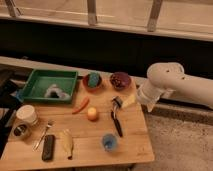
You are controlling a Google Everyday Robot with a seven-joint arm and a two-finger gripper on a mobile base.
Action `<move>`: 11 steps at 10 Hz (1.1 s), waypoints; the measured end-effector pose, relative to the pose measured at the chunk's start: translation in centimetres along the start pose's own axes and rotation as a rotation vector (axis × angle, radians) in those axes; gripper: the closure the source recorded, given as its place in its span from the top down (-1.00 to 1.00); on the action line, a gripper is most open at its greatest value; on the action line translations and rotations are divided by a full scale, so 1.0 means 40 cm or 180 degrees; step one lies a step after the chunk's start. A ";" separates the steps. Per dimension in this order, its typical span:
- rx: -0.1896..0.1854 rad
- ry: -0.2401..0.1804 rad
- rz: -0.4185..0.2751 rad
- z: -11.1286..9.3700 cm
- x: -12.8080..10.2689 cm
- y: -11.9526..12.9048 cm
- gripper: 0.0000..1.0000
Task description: Place towel in metal cup
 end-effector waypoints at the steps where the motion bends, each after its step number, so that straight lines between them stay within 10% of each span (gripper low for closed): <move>1: 0.0000 0.0000 0.0000 0.000 0.000 0.000 0.60; 8: 0.0049 -0.0037 -0.0017 -0.003 -0.005 -0.003 0.60; 11: 0.0166 -0.0235 -0.0171 0.000 -0.100 0.059 0.60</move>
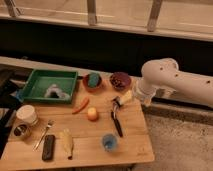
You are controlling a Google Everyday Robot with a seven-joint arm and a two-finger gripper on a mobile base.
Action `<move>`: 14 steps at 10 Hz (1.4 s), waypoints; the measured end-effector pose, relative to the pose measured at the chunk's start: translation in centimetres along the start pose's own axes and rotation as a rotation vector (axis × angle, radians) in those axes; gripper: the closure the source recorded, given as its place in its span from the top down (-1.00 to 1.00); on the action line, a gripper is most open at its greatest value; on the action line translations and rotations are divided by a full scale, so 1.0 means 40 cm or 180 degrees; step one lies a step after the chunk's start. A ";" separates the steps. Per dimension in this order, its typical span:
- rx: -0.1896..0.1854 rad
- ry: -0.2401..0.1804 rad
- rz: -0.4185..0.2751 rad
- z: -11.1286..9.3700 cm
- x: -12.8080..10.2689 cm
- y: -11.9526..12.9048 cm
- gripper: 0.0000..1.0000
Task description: Place towel in metal cup
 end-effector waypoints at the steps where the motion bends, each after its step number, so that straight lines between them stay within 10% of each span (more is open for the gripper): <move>1: 0.0011 -0.0042 -0.0049 0.006 -0.027 0.028 0.60; 9: -0.0217 -0.0406 -0.0931 0.053 -0.256 0.451 0.60; 14: -0.0200 -0.0403 -0.0941 0.053 -0.257 0.447 0.60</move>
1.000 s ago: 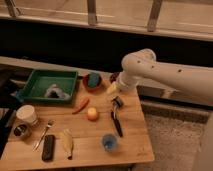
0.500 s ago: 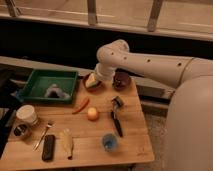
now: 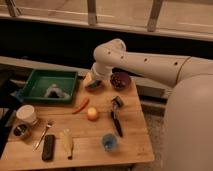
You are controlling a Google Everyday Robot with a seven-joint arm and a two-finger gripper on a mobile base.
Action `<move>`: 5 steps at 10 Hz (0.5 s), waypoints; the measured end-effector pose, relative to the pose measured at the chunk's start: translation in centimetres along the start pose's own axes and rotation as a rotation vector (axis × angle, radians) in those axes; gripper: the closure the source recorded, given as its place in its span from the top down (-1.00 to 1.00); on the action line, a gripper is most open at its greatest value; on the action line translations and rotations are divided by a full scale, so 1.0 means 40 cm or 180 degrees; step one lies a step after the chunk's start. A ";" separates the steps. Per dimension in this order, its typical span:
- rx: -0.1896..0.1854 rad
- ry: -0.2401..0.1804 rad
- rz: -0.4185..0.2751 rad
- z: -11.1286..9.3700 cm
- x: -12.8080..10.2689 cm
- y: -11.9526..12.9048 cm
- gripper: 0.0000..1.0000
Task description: Place towel in metal cup
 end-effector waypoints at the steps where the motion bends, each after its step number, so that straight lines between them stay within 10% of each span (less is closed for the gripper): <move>1: 0.0037 0.0004 -0.0023 0.000 0.002 -0.006 0.60; 5: 0.0095 -0.0101 -0.0424 0.030 -0.089 0.092 0.60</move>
